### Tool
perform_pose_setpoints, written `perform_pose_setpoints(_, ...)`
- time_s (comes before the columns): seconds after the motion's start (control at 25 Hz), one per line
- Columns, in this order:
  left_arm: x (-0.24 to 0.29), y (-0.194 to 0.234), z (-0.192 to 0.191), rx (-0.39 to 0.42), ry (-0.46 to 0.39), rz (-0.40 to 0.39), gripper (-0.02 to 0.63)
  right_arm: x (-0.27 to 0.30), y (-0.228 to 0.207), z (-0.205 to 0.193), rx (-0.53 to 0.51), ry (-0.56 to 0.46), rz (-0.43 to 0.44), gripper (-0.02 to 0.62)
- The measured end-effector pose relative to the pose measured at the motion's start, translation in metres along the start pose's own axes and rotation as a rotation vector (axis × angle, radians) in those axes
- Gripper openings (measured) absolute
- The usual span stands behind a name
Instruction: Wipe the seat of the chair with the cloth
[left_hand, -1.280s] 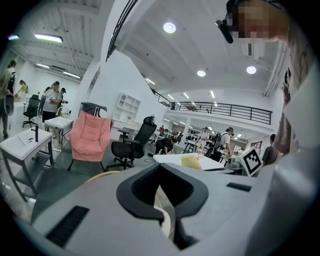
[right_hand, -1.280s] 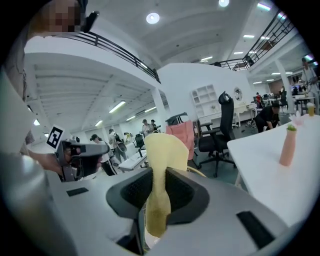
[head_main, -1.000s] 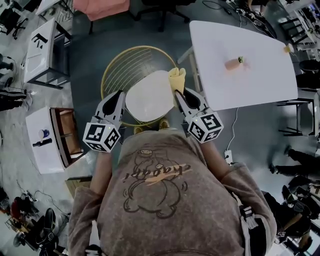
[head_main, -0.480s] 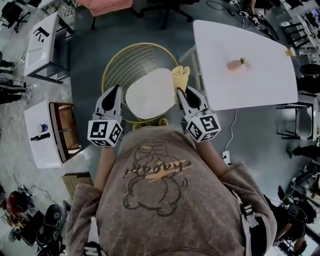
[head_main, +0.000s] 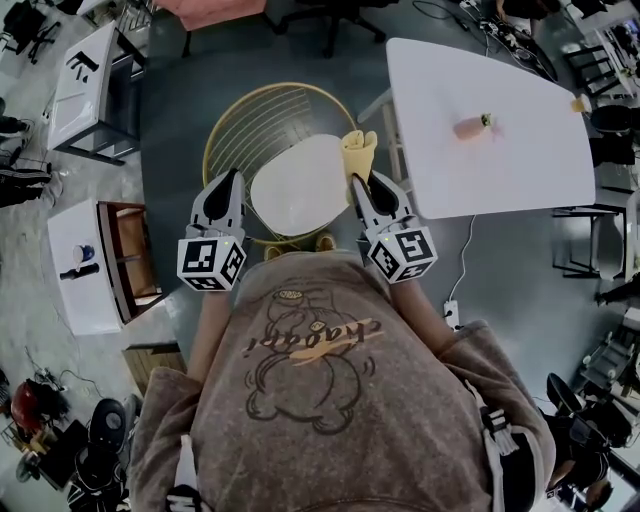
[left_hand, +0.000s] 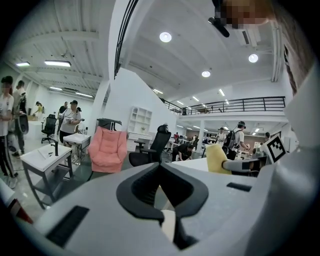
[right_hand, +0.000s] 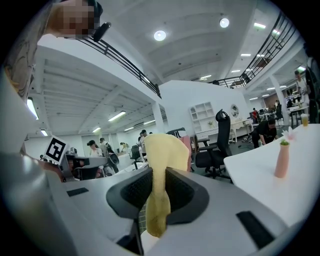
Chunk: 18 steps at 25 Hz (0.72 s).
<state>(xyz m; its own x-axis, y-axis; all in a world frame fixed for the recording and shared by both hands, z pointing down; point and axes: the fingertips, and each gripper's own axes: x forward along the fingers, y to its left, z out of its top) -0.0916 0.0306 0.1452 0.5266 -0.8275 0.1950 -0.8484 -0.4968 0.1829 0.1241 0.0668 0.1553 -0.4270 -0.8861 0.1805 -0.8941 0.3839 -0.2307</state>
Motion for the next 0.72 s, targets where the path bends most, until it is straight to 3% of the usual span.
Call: perform_pose_setpoints(0.72, -0.015, 0.001, -0.006, -0.04, 0.014, 0.001, 0.008, -0.007, 0.001, -0.002, 0.005, -0.002, -0.011, 0.094)
